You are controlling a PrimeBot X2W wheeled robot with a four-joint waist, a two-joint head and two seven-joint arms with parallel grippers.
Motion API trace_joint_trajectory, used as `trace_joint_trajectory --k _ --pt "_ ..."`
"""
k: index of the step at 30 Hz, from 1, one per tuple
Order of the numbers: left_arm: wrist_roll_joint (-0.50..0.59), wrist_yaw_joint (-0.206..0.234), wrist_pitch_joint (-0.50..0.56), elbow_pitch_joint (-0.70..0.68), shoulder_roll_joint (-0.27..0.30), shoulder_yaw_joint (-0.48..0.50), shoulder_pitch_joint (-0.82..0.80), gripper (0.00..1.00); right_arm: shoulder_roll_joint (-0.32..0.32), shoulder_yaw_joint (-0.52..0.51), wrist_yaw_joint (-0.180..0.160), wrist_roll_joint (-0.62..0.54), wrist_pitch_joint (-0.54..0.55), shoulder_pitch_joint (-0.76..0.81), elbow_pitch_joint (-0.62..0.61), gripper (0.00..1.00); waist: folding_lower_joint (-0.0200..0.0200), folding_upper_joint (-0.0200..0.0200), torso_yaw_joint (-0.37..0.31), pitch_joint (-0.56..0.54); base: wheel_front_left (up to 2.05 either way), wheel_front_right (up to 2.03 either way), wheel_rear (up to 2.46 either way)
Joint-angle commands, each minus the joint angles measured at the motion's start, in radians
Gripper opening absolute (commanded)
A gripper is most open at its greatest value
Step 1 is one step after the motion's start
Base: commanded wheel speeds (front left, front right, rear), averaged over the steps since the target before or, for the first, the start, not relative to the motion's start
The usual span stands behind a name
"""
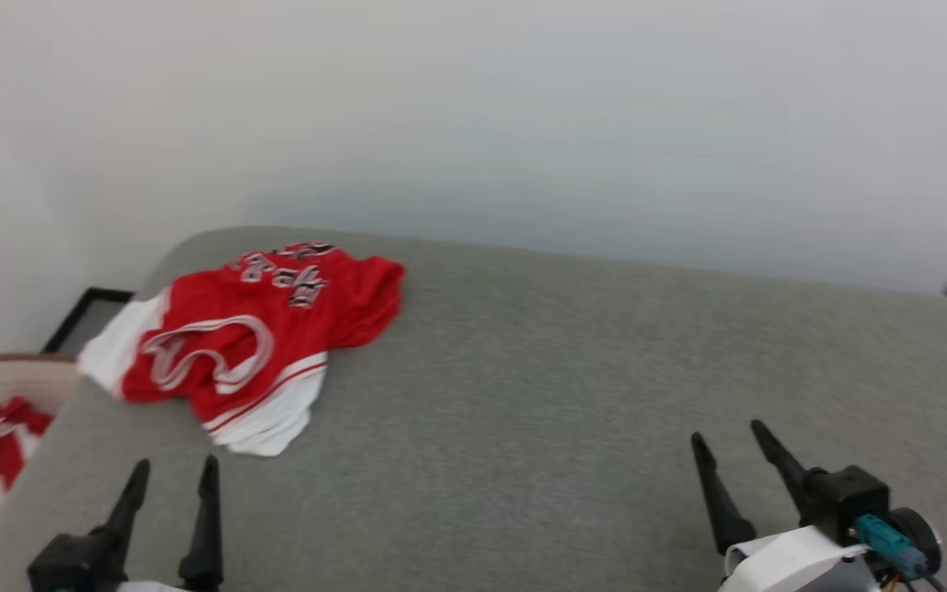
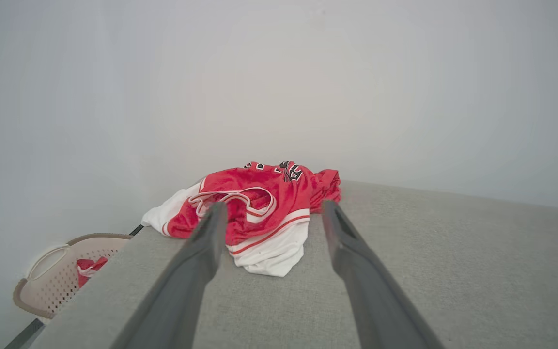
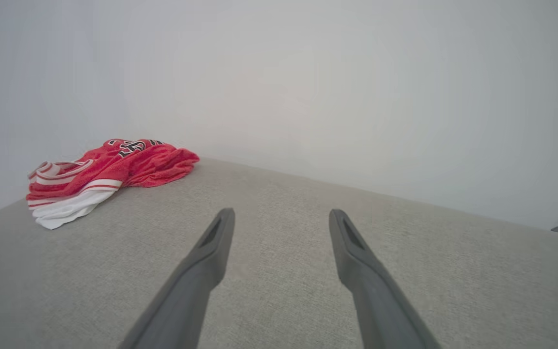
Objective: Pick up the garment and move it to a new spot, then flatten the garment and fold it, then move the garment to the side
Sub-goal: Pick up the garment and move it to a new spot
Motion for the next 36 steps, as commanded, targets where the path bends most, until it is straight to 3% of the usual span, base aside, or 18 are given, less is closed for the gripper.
trace_joint_trajectory --k 1,10,21,29,36 --pt "0.001 0.010 0.005 -0.005 0.009 0.006 0.009 1.00 0.006 0.012 0.000 0.008 -0.006 0.001 0.007 1.00 0.0000 0.0000 0.116 -0.047 0.00 0.00 0.00" --pt "-0.018 0.064 0.007 -0.063 0.011 0.062 0.048 1.00 0.009 0.109 0.000 0.032 -0.010 -0.081 0.050 1.00 0.0000 0.0000 0.219 -0.021 0.00 0.00 0.00" --pt "-0.056 0.090 -0.009 -0.103 -0.016 0.089 0.071 1.00 -0.007 0.181 0.000 0.067 -0.036 -0.172 0.125 1.00 0.0000 0.0000 0.252 0.010 0.00 0.00 0.00" --pt "-0.101 0.069 0.040 -0.106 -0.017 0.080 0.010 1.00 -0.028 0.166 0.000 0.077 -0.041 -0.161 0.141 1.00 0.0000 0.0000 0.252 0.018 0.00 0.00 0.00" --pt "-0.144 0.016 0.199 -0.078 0.030 0.034 -0.206 1.00 -0.059 0.095 0.000 0.042 -0.002 -0.114 0.068 1.00 0.0000 0.0000 0.244 0.081 0.00 0.00 0.00"
